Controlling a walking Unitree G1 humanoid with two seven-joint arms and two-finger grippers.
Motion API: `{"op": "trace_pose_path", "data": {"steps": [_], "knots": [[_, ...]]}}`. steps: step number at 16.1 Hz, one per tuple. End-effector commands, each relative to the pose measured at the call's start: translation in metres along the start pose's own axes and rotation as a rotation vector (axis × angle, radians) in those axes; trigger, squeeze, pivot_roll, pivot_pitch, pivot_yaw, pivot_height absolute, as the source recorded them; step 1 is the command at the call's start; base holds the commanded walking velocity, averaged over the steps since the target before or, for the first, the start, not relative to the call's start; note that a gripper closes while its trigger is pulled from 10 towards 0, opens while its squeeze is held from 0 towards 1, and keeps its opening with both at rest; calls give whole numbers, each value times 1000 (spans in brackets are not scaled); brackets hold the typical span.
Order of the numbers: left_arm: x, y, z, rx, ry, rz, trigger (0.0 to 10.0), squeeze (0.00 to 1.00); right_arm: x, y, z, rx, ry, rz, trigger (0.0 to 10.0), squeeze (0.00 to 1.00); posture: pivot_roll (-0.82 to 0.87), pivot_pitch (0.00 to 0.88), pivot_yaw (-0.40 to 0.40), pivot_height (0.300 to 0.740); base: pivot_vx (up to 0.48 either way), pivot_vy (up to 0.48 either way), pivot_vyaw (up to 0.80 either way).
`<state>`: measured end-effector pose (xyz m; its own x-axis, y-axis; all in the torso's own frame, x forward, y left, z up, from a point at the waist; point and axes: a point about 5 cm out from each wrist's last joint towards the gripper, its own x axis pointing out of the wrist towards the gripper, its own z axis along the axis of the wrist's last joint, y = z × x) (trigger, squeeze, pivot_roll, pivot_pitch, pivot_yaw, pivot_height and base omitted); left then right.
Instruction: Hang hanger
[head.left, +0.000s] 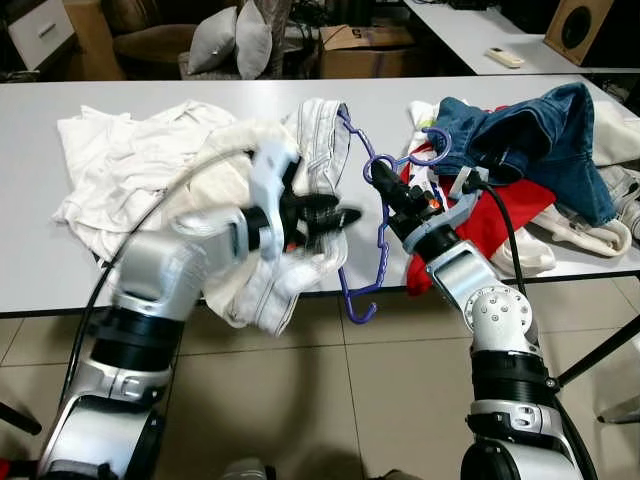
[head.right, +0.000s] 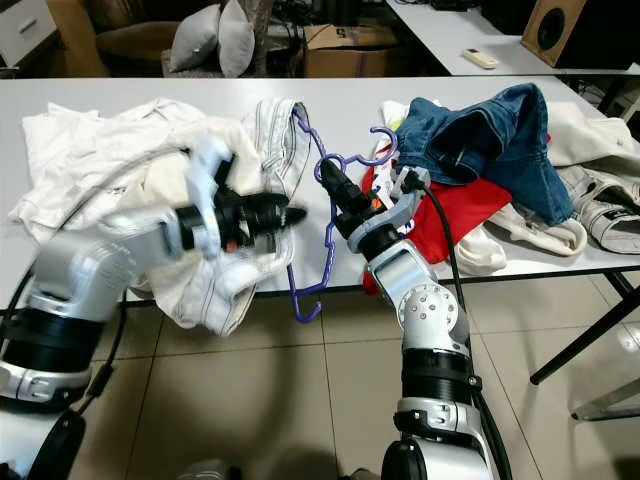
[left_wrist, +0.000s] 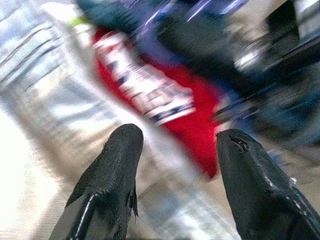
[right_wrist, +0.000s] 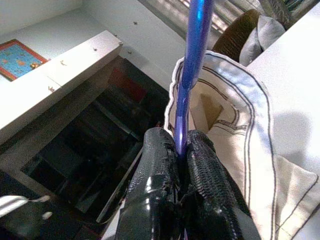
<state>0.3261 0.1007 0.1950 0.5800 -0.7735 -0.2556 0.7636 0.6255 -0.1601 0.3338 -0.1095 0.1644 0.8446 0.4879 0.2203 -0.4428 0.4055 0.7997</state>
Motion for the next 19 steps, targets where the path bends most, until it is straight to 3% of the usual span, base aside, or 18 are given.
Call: {"op": "trace_pose_path", "data": {"steps": [1, 8, 10, 11, 14, 19], "knots": [[1, 6, 0, 70, 17, 74, 10000, 0, 1, 9, 7, -29, -32, 43, 10000, 0, 48, 0, 13, 723, 0, 0, 0], [18, 15, -5, 183, 59, 239, 10000, 0, 2, 15, 6, -40, -31, 67, 10000, 0, 46, 0, 18, 723, 0, 0, 0], [21, 17, -7, 156, 44, 247, 9490, 0, 2, 16, 6, -42, -34, 71, 10000, 0, 44, 0, 20, 723, 0, 0, 0], [21, 18, -7, 136, 24, 251, 0, 0, 2, 16, 6, -43, -34, 72, 10000, 0, 43, 0, 22, 723, 0, 0, 0], [19, 17, 0, 12, -84, 207, 0, 0, 1, 15, 7, -48, -35, 71, 10000, 0, 45, 0, 22, 723, 0, 0, 0], [18, 18, -4, -101, -123, 163, 0, 0, 2, 16, 8, -51, -37, 75, 10000, 0, 45, 0, 22, 723, 0, 0, 0]]}}
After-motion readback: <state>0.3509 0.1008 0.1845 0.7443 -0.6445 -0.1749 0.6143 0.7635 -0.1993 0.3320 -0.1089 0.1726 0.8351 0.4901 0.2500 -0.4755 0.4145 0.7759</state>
